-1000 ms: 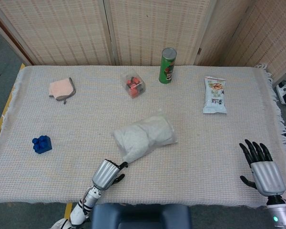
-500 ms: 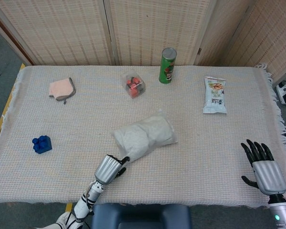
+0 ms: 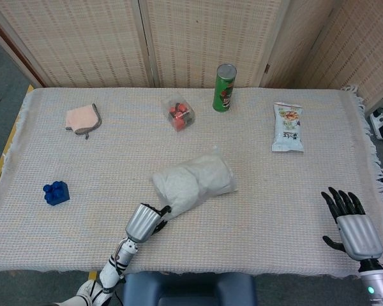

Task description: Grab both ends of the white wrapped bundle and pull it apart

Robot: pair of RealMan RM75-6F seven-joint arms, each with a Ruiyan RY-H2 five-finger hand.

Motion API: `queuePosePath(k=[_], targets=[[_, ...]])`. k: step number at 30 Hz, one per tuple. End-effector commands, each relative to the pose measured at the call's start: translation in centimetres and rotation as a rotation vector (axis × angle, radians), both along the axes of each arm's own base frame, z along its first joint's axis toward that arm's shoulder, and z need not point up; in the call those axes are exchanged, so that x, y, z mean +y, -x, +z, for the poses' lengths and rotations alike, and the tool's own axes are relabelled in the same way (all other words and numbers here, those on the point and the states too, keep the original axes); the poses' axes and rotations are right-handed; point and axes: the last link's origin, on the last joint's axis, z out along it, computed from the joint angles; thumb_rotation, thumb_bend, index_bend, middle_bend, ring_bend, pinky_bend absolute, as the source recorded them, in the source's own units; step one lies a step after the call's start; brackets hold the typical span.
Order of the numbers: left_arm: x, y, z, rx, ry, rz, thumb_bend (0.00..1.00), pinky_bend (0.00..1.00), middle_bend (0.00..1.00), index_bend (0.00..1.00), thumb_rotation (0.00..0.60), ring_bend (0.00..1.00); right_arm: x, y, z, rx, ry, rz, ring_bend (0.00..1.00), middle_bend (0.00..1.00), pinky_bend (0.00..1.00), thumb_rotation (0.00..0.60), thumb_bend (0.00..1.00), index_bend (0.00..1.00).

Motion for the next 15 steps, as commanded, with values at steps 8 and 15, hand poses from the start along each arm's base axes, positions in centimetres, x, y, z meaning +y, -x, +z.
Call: queuePosePath(k=[8, 15], targets=[[0.12, -0.06, -0.22, -0.01, 0.005, 0.004, 0.48, 1.0, 1.0, 0.59, 0.6, 1.0, 0.05, -0.01, 0.04, -0.001, -0.001, 0.001, 0.0, 0.0, 0.0, 0.6, 0.09, 0.0], [0.24, 0.09, -0.2, -0.015, 0.007, 0.005, 0.57, 1.0, 1.0, 0.64, 0.6, 1.0, 0.01, 0.01, -0.07, 0.004, -0.003, -0.001, 0.0, 0.0, 0.0, 0.6, 0.09, 0.0]])
